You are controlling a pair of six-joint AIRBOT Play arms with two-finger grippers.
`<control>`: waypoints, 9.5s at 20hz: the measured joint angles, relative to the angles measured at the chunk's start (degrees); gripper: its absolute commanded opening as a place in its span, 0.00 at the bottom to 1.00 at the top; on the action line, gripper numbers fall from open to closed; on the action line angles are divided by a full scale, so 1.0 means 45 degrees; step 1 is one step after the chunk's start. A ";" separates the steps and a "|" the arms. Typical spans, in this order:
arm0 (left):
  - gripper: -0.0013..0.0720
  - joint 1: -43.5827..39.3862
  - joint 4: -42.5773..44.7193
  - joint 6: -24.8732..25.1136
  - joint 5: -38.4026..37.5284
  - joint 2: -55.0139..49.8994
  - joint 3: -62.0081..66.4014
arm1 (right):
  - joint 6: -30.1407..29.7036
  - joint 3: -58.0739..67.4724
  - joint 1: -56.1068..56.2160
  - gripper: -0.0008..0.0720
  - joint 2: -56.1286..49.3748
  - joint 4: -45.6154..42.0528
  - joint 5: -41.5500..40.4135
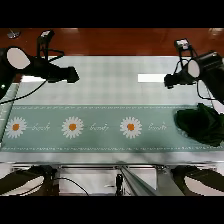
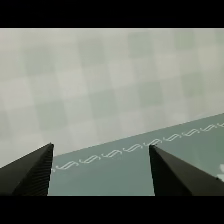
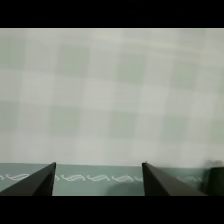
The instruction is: Fold the shirts.
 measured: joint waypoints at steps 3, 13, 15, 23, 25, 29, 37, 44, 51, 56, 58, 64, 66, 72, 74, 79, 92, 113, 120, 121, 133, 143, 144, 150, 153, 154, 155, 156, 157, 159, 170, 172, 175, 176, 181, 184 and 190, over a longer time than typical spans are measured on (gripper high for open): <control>0.98 0.0277 0.1549 0.0471 -0.1574 0.0010 -0.0044 | 0.0282 -0.0321 -0.1530 0.86 0.1171 -0.0636 0.1205; 0.98 0.0908 -0.0952 0.1229 -0.0971 0.2628 -0.3745 | 0.1209 -0.5192 -0.9986 0.86 0.5561 0.0121 0.2030; 0.98 0.0908 -0.1263 0.1273 -0.0680 0.2812 -0.4124 | 0.0685 -0.5503 -1.0928 0.86 0.5294 0.1025 0.1583; 0.98 0.0908 -0.1598 0.1316 0.0029 0.2953 -0.4498 | -0.1661 -0.5809 -1.1914 0.85 0.2341 0.4299 -0.0024; 0.98 0.0908 -0.1617 0.1316 0.0228 0.2958 -0.4517 | -0.2069 -0.5824 -1.1939 0.57 0.1787 0.4911 -0.0578; 0.98 0.1025 -0.1530 0.1316 0.0690 0.2958 -0.4522 | -0.3536 -0.5756 -1.1594 0.04 0.1258 0.6241 -0.1292; 0.98 0.2968 -0.1996 0.2278 0.0588 0.4328 -0.4643 | -0.5144 -0.1156 -0.8228 0.04 0.2725 0.9219 -0.1889; 0.98 0.3327 -0.3419 0.2550 0.1127 0.6348 -0.7325 | -0.5047 0.5260 -0.4163 0.04 0.3458 0.9792 -0.1511; 0.98 0.3361 -0.3949 0.2589 0.1719 0.6674 -0.8961 | -0.5236 0.7699 -0.0787 0.04 0.3356 0.9738 0.0078; 0.98 0.3361 -0.4031 0.2642 0.1870 0.6698 -0.9146 | -0.5333 0.6581 0.1307 0.04 0.2803 0.9704 0.1472; 0.97 0.3366 -0.4036 0.2652 0.1860 0.6698 -0.9170 | -0.5260 0.5236 0.2195 0.04 0.2579 0.9695 0.1574; 0.97 0.3361 -0.4070 0.2652 0.1787 0.6688 -0.9185 | -0.3755 0.0928 0.5013 0.04 0.0782 1.0229 -0.0364; 0.98 0.3351 -0.4080 0.2652 0.1758 0.6683 -0.9185 | -0.3308 0.0335 0.6081 0.07 -0.0199 1.0603 -0.1117; 0.97 0.3351 -0.4085 0.2652 0.1569 0.6683 -0.9185 | -0.2696 -0.0019 0.6708 0.87 -0.1530 1.1055 -0.1632; 0.98 0.3381 -0.4085 0.2647 0.1273 0.6683 -0.9185 | -0.2812 0.0126 0.5547 0.87 -0.1005 1.0909 -0.1156; 0.97 0.3507 -0.3347 0.2283 -0.0447 0.6683 -0.9199 | -0.2997 -0.0364 0.0165 0.86 0.1661 0.8922 0.0719; 0.97 0.3536 -0.4289 0.2341 -0.1588 0.4920 -1.1438 | -0.3959 -0.8859 -0.5153 0.86 0.5989 1.1477 -0.0486; 0.05 0.1982 -0.7888 0.5615 -0.0869 0.2589 -1.0404 | -0.2443 -1.1084 0.1418 0.73 0.4537 1.2774 -0.2127; 0.05 0.1982 -0.8068 0.5629 -0.0879 0.2584 -1.0253 | -0.3517 -1.1098 0.1681 0.15 0.2939 1.4683 -0.3434; 0.05 0.1982 -0.8077 0.5629 -0.0874 0.2584 -1.0234 | -0.3823 -1.1108 0.1695 0.04 0.2759 1.4882 -0.3604; 0.05 0.3337 -1.1749 0.5620 -0.0427 0.3332 -0.3313 | -0.3832 -0.0097 -0.0612 0.04 0.2934 1.2551 -0.1107; 0.05 0.5965 -0.8694 0.2725 -0.0792 0.4828 0.8723 | -0.3803 1.1298 -0.2429 0.04 0.4847 1.1487 0.1729; 0.05 0.6139 -0.7951 0.2579 -0.0850 0.5319 0.9131 | -0.3866 1.1506 -0.2463 0.04 0.5265 1.1400 0.1836; 0.05 0.6509 -0.4376 0.1870 -0.1826 0.7781 0.9661 | -0.4041 1.1944 -0.2511 0.04 0.6800 1.0933 0.2409; 0.05 0.6547 -0.3881 0.1549 -0.2531 0.8262 0.9525 | -0.4046 1.1584 -0.2511 0.04 0.6980 1.1016 0.2827; 0.05 0.6557 -0.3784 0.1481 -0.2832 0.8335 0.9311 | -0.4065 1.1288 -0.2511 0.04 0.7004 1.1196 0.2924; 0.05 0.6562 -0.3769 0.1443 -0.3079 0.8378 0.9010 | -0.4109 1.0831 -0.2516 0.04 0.7028 1.1336 0.3065; 0.05 0.6562 -0.3847 0.1399 -0.3269 0.8427 0.8524 | -0.4187 1.0278 -0.2511 0.04 0.7048 1.1492 0.3201; 0.05 0.6572 -0.4090 0.1370 -0.3410 0.8442 0.7951 | -0.4294 0.9607 -0.2511 0.04 0.7038 1.1647 0.3206; 0.05 0.6572 -0.4828 0.1389 -0.3609 0.8417 0.6285 | -0.4566 0.7917 -0.2511 0.04 0.6858 1.1987 0.3143; 0.05 0.5217 -0.6897 0.3206 0.0398 0.4906 -0.3249 | -0.5901 0.4299 -0.2511 0.04 -0.0039 1.3085 -0.0282; 0.05 0.4852 -0.6926 0.3517 0.1292 0.3385 -0.3104 | -0.5639 0.4998 -0.2511 0.04 -0.1676 1.3177 -0.0806; 0.05 0.4269 -0.6965 0.3735 0.2040 0.1297 -0.2351 | -0.4877 0.5969 -0.2516 0.04 -0.3643 1.3206 -0.1389; 0.05 0.4012 -0.6965 0.3803 0.2215 0.0699 -0.2103 | -0.4600 0.6149 -0.2516 0.04 -0.4070 1.3216 -0.1622; 0.98 0.2982 -0.6989 0.3900 0.2399 -0.0962 -0.1452 | -0.3497 0.6577 -0.2841 0.87 -0.5042 1.3323 -0.2016; 0.98 0.3366 -0.6290 0.3900 0.1214 -0.1214 -0.1015 | -0.3779 0.6747 -0.3759 0.86 -0.4818 1.3284 -0.0427; 0.97 0.6314 -0.3759 0.2803 -0.2501 -0.0821 -0.2905 | -0.4099 0.3925 -0.7004 0.86 -0.2297 0.9447 0.3643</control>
